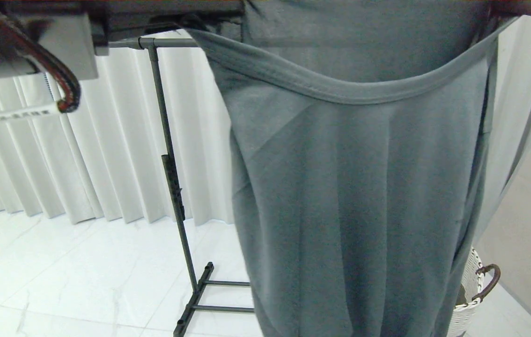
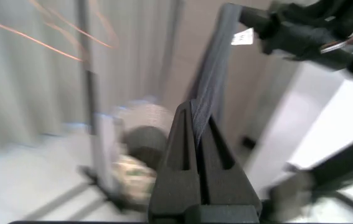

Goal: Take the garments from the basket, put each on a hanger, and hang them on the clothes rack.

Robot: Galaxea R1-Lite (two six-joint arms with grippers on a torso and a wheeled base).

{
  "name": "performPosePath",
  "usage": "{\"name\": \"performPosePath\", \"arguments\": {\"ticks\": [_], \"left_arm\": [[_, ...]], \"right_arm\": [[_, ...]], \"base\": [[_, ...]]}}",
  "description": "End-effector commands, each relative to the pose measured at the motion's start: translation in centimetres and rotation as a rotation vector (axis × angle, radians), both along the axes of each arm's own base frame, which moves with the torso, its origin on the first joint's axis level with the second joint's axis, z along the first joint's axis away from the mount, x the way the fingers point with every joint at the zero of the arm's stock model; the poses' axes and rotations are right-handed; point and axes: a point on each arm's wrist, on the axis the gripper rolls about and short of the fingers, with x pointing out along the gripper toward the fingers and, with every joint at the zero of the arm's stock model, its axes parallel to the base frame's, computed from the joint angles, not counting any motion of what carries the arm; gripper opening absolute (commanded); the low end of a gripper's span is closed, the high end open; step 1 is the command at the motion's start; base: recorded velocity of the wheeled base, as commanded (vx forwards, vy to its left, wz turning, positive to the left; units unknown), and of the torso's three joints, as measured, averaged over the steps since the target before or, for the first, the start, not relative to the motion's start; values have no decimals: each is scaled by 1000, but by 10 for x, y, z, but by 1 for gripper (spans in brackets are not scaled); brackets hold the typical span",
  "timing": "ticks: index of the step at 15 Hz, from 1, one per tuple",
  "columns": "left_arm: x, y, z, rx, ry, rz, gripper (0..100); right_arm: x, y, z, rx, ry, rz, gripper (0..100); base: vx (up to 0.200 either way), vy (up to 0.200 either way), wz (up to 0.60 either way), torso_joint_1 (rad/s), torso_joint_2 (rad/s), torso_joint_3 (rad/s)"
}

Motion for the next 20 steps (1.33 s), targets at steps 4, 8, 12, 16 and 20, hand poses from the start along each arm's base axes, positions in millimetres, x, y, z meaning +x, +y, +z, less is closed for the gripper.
{"name": "performPosePath", "arguments": {"ticks": [4, 8, 12, 16, 20], "left_arm": [[4, 35, 0, 162, -79, 147, 0], [15, 41, -16, 329, -160, 197, 0], [7, 32, -38, 397, -156, 112, 0], [16, 20, -59, 451, -119, 112, 0], [28, 9, -72, 557, -168, 87, 0]], "right_arm": [[22, 34, -9, -30, 44, 72, 0], [21, 36, -12, -56, 47, 79, 0], [-2, 19, -27, -106, 126, 74, 0], [-35, -5, -49, -136, 174, 67, 0], [-59, -22, -60, -170, 226, 77, 0]], "base": [[0, 0, 0, 0, 0, 0], [0, 0, 0, 0, 0, 0], [0, 0, 0, 0, 0, 0], [0, 0, 0, 0, 0, 0], [0, 0, 0, 0, 0, 0]]}}
